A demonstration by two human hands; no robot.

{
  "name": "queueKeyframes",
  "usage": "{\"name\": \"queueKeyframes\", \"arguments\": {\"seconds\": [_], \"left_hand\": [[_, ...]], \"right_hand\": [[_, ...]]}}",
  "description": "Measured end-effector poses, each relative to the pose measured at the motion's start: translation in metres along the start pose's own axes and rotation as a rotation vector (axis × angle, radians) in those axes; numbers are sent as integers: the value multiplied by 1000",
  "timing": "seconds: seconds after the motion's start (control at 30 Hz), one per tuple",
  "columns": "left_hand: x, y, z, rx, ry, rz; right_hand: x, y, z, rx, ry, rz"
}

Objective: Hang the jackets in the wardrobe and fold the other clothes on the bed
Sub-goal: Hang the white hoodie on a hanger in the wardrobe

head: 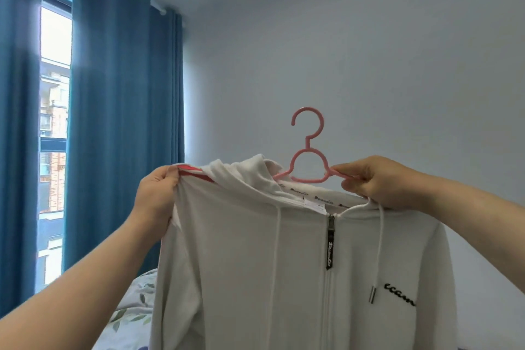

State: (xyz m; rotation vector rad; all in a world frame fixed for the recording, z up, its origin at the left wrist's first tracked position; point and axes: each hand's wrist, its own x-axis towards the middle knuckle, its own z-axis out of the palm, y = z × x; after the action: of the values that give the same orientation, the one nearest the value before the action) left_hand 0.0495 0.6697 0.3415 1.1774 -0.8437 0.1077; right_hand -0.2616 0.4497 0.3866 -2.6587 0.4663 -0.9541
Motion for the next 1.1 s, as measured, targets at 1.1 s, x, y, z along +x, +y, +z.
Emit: {"name": "queueKeyframes", "arguments": {"seconds": [1.1], "left_hand": [[-21,12,26,850,-488,250]], "right_hand": [[-35,11,-18,136,-45,81]]}}
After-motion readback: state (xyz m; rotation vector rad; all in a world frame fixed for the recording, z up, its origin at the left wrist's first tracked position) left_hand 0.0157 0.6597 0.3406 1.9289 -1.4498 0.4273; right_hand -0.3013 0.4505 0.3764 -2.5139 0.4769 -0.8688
